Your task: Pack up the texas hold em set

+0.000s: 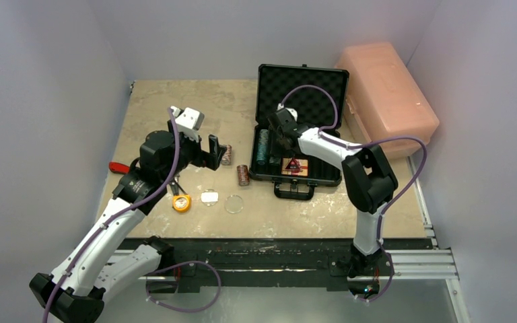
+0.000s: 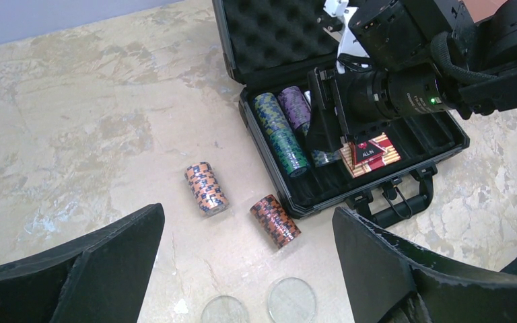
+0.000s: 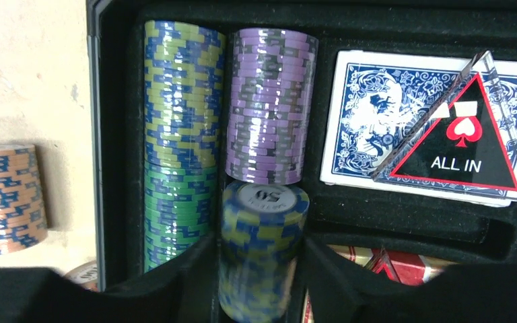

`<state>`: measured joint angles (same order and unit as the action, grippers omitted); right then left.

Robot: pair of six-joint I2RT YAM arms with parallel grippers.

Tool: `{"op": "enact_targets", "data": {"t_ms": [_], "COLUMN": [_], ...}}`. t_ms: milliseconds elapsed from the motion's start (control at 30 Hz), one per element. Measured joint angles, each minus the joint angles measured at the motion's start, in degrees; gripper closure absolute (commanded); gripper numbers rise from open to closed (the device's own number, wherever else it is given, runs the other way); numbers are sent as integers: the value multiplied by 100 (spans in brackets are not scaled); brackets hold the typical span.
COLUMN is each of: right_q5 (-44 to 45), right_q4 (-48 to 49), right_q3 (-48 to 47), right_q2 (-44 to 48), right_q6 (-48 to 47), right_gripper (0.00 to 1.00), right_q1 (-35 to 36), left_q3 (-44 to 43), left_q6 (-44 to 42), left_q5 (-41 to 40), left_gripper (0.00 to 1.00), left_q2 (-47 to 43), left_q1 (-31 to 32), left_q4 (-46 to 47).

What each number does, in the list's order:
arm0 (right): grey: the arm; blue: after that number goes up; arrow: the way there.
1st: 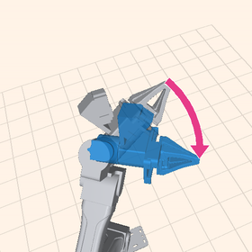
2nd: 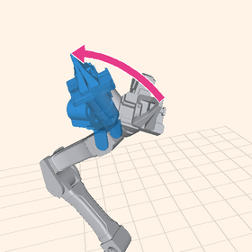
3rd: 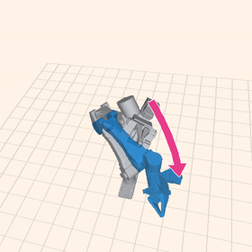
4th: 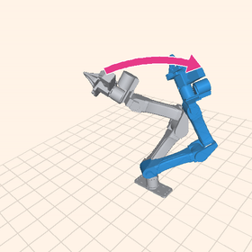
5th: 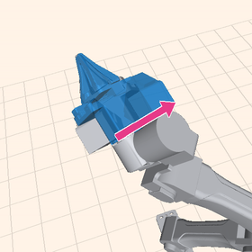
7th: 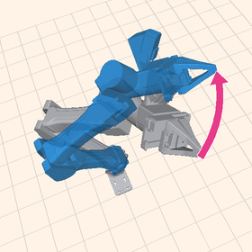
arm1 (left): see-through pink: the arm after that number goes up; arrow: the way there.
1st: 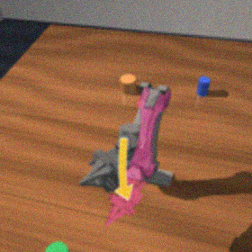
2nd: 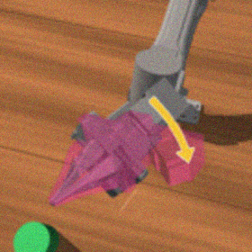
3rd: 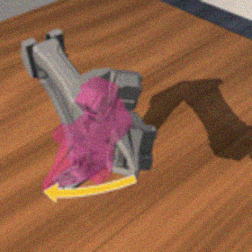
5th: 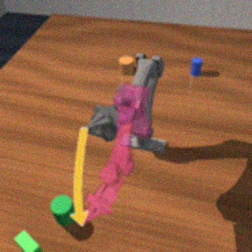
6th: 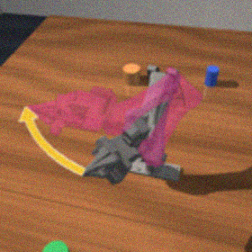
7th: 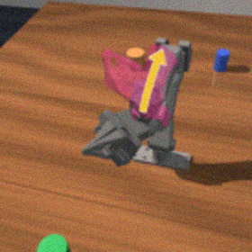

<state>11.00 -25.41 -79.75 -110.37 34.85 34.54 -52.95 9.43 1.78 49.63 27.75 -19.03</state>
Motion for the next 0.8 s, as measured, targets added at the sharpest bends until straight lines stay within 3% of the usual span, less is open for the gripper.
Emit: {"op": "enact_targets", "data": {"t_ms": [133,267,600,800], "right_q5": [-31,-52,-131,-184], "right_q4": [63,155,181,304], "right_q3": [-98,-223,-140,409], "right_q2": [0,0,240,876], "right_q6": [11,11,-42,-111], "right_gripper": [27,23,27,41], "right_q1": [-44,-48,-48,-46], "left_q3": [0,0,0,0], "left_q6": [-2,-2,-9,-20], "left_q5": [4,9,15,15], "left_gripper": [4,5,5,5], "left_q2": [0,0,0,0], "left_q1": [0,0,0,0], "left_q4": [0,0,-4,-17]}}
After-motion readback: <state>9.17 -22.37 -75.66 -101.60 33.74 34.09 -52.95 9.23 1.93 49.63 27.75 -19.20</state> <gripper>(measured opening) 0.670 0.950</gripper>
